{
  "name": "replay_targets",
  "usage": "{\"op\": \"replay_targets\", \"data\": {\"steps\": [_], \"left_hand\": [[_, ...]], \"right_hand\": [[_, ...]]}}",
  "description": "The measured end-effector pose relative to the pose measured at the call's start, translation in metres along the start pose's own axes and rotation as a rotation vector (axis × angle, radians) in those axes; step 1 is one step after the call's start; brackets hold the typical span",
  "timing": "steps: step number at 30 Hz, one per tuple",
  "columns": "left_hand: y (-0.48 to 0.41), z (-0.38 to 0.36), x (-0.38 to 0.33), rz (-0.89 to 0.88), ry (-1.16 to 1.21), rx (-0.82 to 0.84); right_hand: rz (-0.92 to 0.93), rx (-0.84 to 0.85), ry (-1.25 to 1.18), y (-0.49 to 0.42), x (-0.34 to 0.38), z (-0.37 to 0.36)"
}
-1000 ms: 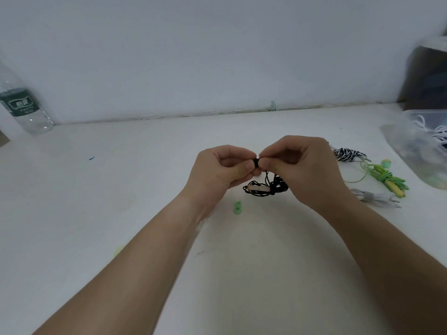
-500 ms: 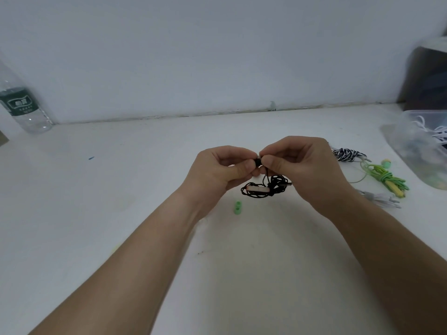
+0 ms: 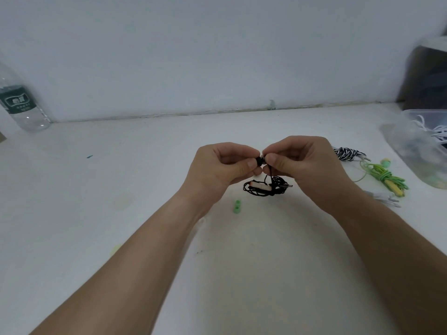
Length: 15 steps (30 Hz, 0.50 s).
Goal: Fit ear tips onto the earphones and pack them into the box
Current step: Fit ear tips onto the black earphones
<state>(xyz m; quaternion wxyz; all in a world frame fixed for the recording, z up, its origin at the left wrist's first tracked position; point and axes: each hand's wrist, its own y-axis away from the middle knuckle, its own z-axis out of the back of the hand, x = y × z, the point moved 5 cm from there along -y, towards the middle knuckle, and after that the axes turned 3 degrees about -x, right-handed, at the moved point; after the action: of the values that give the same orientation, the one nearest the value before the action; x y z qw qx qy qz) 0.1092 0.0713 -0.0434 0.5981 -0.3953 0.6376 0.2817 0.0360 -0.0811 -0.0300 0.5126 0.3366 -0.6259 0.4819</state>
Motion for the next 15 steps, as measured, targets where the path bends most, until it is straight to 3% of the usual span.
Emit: {"op": "replay_targets", "data": {"steps": [8,15], "left_hand": [[0.0014,-0.0004,0.0034,0.023,0.004,-0.019],[0.0013,-0.0002,0.0001,-0.029,-0.017,-0.05]], "right_hand": [[0.087,-0.05,0.185,0.0013,0.0052,-0.0027],[0.133,-0.211,0.253,0.0063,0.0072,-0.0101]]}}
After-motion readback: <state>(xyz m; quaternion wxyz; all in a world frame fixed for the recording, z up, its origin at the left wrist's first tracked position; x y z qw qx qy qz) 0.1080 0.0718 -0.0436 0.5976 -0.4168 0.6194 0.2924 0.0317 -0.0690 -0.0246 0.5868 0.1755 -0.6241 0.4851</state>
